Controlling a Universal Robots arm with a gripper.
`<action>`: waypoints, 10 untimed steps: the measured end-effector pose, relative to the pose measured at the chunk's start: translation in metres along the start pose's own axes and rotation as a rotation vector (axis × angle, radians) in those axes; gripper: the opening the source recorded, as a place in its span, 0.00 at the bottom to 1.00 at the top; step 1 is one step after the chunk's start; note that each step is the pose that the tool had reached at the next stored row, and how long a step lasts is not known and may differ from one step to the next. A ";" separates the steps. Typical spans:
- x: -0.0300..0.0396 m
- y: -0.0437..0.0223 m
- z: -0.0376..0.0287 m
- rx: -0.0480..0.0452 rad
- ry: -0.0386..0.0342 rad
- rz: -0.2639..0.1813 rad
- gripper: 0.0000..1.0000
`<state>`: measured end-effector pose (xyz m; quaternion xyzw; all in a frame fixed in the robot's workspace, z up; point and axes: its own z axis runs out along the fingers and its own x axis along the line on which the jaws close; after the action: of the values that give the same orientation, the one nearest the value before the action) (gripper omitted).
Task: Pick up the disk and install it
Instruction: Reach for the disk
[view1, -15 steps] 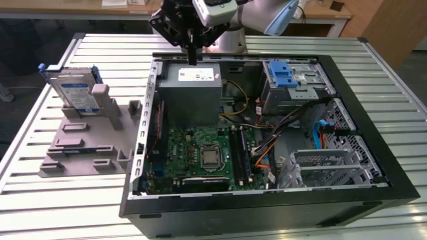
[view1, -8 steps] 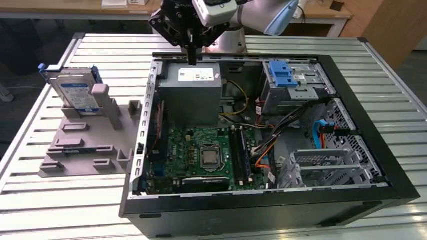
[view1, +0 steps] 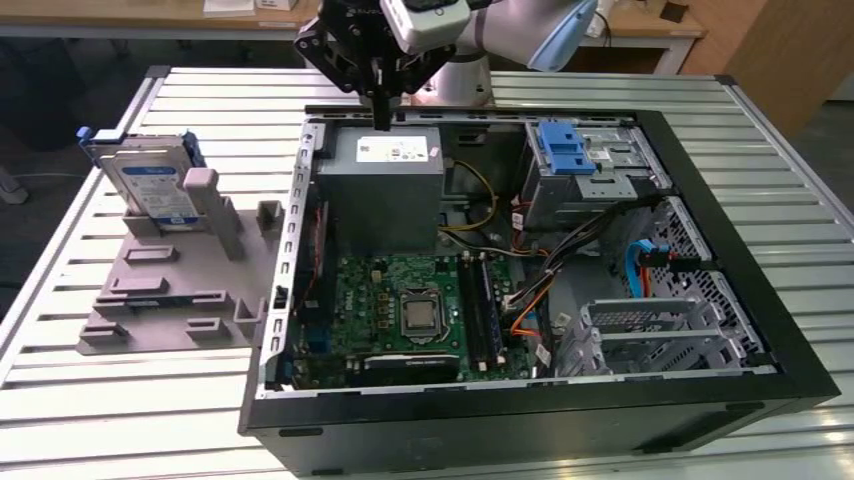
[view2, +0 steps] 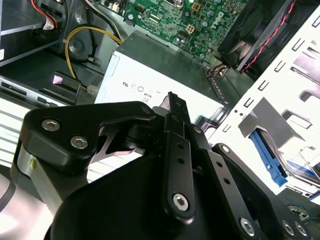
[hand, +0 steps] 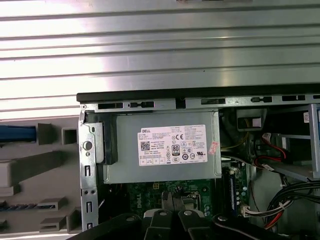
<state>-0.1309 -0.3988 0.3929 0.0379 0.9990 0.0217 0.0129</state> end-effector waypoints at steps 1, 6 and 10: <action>0.0008 0.0000 0.0000 -0.0001 0.0000 0.000 0.11; 0.0047 0.0001 0.0000 0.0000 0.0000 0.000 0.11; 0.0084 0.0006 0.0000 -0.0001 0.0000 0.000 0.11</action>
<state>-0.1391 -0.3975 0.3928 0.0379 0.9990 0.0217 0.0129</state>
